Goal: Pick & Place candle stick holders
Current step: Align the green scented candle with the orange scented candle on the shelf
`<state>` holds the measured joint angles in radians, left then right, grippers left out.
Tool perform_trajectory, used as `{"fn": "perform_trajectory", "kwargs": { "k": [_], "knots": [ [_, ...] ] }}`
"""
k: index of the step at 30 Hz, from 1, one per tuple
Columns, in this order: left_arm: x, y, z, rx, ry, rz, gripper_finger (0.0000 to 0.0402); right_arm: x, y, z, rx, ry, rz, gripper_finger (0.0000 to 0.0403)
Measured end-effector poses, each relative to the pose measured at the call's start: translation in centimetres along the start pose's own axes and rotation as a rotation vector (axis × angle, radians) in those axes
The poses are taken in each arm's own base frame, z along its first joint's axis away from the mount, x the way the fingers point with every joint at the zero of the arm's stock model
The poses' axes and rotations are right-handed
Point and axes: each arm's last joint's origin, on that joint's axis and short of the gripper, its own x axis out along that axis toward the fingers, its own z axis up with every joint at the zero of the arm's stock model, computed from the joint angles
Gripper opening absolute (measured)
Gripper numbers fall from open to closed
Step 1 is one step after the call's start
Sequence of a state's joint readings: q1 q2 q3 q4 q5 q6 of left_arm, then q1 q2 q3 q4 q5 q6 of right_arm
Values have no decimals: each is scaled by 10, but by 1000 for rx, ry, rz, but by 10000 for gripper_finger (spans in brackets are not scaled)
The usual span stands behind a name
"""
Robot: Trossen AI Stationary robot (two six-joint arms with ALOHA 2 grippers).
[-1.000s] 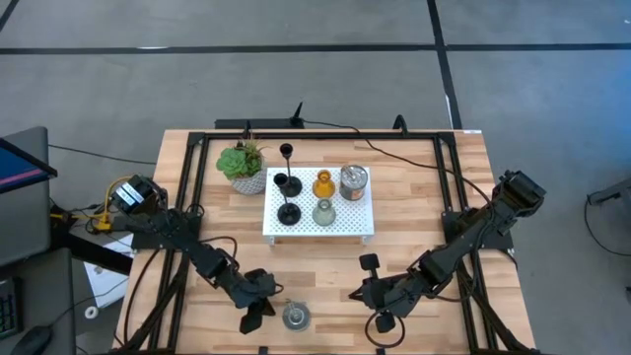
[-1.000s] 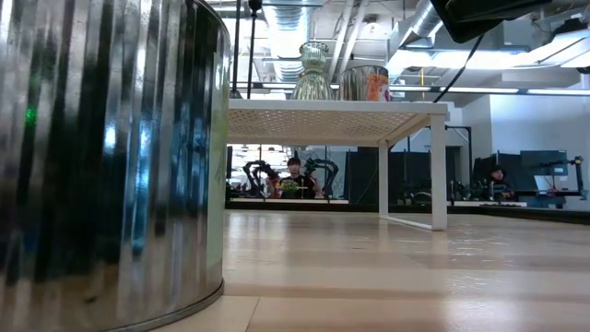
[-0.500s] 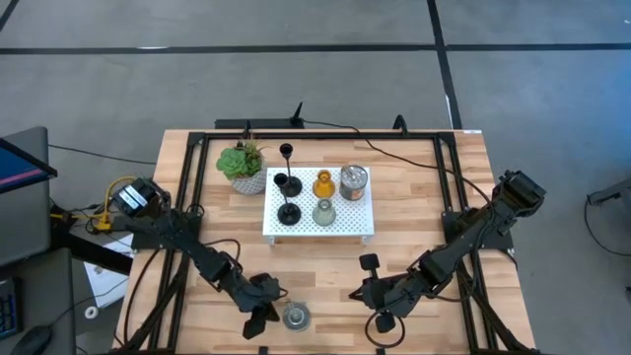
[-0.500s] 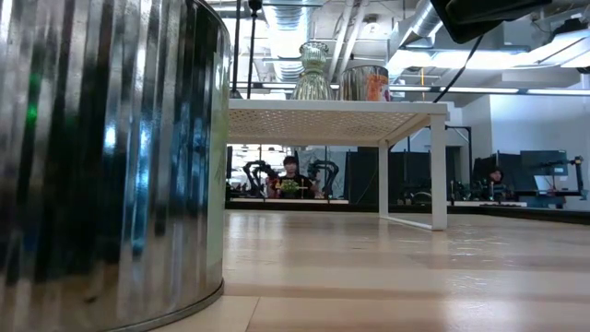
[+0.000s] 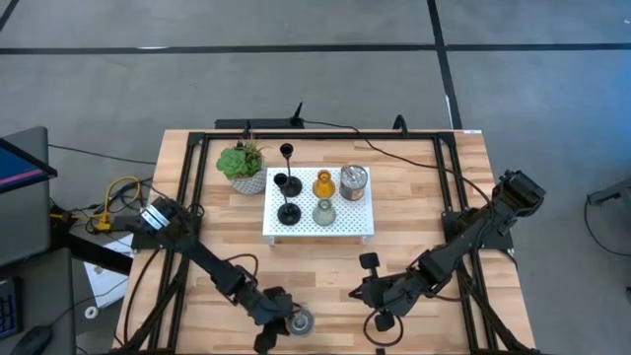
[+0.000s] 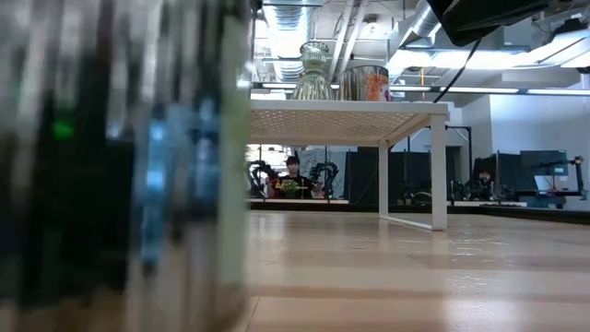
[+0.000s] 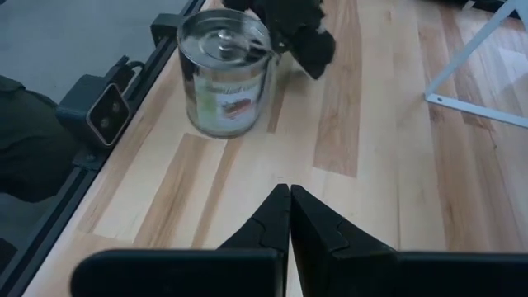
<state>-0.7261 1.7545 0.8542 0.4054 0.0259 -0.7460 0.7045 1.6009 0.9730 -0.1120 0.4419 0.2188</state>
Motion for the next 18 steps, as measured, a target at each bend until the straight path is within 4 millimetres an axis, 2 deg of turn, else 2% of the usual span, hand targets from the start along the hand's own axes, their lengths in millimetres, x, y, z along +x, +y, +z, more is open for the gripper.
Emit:
{"fn": "perform_trajectory", "kwargs": {
  "k": [5,12,18],
  "knots": [
    [3,12,12,48,-110,97,3,0,1,0,-1,0,3,3],
    [0,13,34,123,-260,32,3,0,0,-4,16,32,-6,3],
    [-3,23,46,160,-303,70,3,-2,-1,-9,46,89,-21,3]
  ]
}}
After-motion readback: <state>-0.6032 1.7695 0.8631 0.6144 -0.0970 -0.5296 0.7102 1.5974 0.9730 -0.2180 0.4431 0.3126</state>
